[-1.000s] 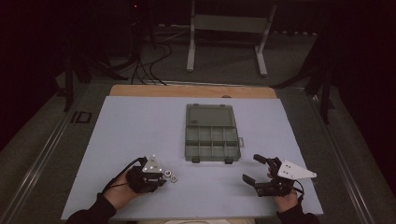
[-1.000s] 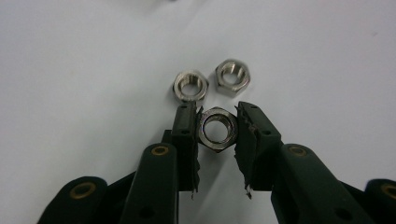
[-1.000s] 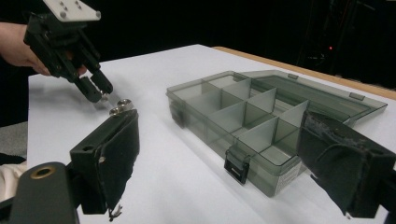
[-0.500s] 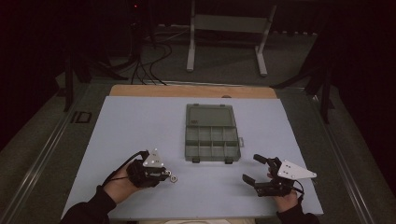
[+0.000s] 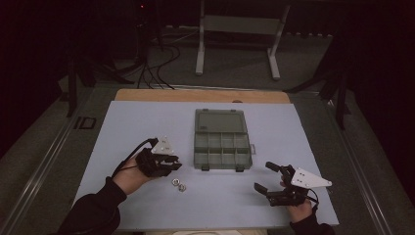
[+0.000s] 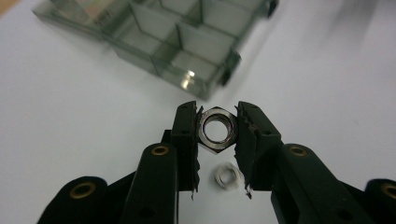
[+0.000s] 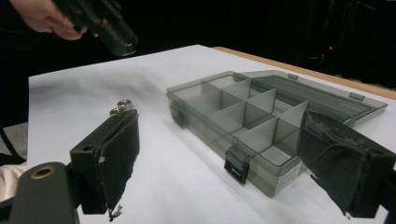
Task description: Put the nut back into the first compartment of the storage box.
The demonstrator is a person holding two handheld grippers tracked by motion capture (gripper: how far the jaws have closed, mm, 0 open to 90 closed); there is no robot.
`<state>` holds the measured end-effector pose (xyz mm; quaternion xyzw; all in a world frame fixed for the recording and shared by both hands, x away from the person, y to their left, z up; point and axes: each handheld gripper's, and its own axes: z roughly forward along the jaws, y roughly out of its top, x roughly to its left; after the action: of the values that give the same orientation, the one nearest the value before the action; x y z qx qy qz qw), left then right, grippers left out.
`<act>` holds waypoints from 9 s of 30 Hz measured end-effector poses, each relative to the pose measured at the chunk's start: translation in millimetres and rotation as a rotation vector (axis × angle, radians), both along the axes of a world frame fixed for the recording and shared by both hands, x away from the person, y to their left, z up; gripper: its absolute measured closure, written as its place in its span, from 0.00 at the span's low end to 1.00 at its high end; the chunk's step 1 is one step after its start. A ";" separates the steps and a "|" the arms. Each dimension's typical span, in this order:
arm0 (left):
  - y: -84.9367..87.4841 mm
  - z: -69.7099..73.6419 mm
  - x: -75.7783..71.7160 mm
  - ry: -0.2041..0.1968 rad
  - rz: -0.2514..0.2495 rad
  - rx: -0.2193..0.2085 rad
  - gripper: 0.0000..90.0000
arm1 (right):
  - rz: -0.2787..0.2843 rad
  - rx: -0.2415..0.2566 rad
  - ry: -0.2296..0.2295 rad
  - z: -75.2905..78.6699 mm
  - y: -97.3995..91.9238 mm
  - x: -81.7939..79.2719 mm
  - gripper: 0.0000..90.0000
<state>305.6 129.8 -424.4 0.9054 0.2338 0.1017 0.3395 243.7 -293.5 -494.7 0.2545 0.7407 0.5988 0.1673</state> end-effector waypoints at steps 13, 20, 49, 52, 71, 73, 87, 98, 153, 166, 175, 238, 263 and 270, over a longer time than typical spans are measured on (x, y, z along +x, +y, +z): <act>-23.7 12.7 33.8 -0.047 0.044 -0.070 0.78 | 0.003 0.003 0.000 -0.1 -0.3 0.2 0.15; -35.7 14.2 51.0 -0.047 0.055 -0.111 0.79 | 0.000 0.001 0.003 -0.6 0.1 0.9 0.15; -66.1 -25.0 106.2 0.020 0.172 -0.144 0.78 | 0.007 0.008 0.004 -0.1 -0.4 0.1 0.15; -66.5 -32.5 110.0 0.039 0.181 -0.135 0.78 | 0.008 0.006 0.004 -0.2 -0.3 0.1 0.15; -85.3 -66.7 119.2 0.137 0.221 -0.009 0.78 | 0.015 0.010 0.006 0.2 -0.4 -0.5 0.15; -86.0 -67.2 119.4 0.142 0.223 -0.014 0.76 | 0.015 0.010 0.006 0.2 -0.5 -0.5 0.15; -75.0 -39.4 108.6 0.135 0.200 -0.122 0.31 | 0.012 0.010 0.003 0.4 -0.8 -0.4 0.15; -54.0 -19.4 89.0 0.105 0.206 -0.143 0.13 | 0.012 0.008 0.005 0.2 -0.4 -0.2 0.15; 18.5 -41.9 -27.5 0.011 0.032 -0.247 0.27 | 0.013 0.003 -0.001 0.6 0.8 -0.8 0.15; 23.2 -73.0 -24.5 0.047 0.028 -0.166 0.48 | 0.010 0.003 -0.002 0.8 0.7 -1.0 0.15; 19.8 -90.2 -21.2 0.064 0.013 -0.102 0.56 | 0.011 0.002 -0.002 0.9 0.8 -1.0 0.15; -35.1 3.4 50.8 -0.073 0.026 -0.144 0.79 | 0.014 0.009 0.000 0.9 0.0 -0.7 0.15; -62.5 -30.9 102.0 -0.013 0.150 -0.201 0.79 | 0.022 0.014 0.000 0.9 -0.6 -0.7 0.15; -66.9 -50.2 102.1 0.009 0.148 -0.166 0.78 | 0.026 0.016 0.002 1.1 -0.6 -0.9 0.15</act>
<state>407.7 62.9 -474.5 0.8548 0.3092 0.1028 0.4038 242.8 -294.2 -493.6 0.2468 0.7393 0.6066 0.1569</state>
